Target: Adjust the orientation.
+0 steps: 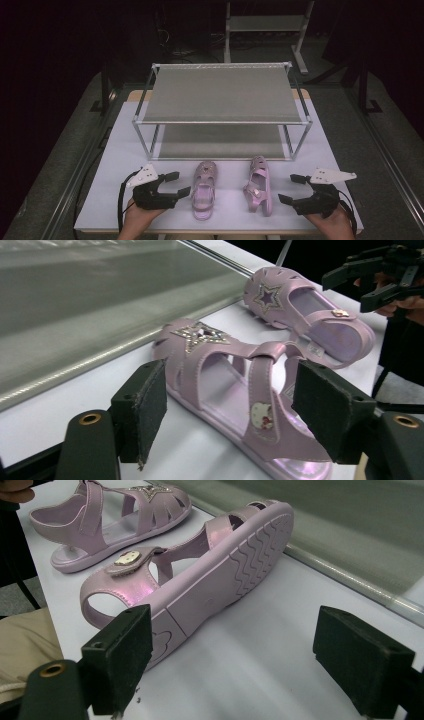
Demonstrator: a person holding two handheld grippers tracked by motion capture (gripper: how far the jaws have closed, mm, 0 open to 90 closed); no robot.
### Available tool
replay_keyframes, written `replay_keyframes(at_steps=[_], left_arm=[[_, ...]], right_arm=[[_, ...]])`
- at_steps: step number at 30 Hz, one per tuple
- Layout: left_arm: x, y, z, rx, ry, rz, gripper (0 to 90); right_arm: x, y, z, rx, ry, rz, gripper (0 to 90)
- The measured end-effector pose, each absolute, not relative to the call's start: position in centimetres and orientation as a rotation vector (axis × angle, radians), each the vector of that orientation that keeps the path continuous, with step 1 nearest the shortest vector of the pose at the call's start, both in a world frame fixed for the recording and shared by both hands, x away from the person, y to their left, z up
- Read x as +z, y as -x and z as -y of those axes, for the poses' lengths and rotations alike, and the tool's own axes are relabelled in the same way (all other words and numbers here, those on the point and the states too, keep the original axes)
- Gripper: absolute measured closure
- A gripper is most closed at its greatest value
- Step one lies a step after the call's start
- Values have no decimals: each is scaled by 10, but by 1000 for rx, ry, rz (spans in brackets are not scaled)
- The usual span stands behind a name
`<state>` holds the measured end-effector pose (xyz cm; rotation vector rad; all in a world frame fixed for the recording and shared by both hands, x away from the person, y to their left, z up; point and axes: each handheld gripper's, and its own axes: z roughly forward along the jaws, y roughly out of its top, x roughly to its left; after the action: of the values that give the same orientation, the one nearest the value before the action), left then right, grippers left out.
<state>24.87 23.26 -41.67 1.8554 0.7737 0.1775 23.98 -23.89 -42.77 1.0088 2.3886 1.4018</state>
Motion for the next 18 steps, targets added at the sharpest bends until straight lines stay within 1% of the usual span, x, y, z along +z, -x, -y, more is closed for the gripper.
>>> replay_keyframes(at_steps=[5,11,13,14,16,18], left_arm=[[-418,-247,-225,156,-1881,-764,320],[-420,-245,-214,151,-1914,-763,388],[-421,-244,-210,145,-1927,-775,395],[-423,-244,-208,143,-1932,-789,424],[-426,-243,-207,132,-1944,-802,442],[-428,-243,-206,130,-1953,-820,479]], right_arm=[[-427,-240,238,1403,-1003,-2386,156],[-426,-239,240,1408,-1013,-2376,157],[-426,-238,240,1406,-1011,-2377,157],[-426,-238,240,1409,-1013,-2372,157],[-425,-238,240,1413,-1014,-2369,158],[-426,-238,240,1414,-1013,-2371,158]])
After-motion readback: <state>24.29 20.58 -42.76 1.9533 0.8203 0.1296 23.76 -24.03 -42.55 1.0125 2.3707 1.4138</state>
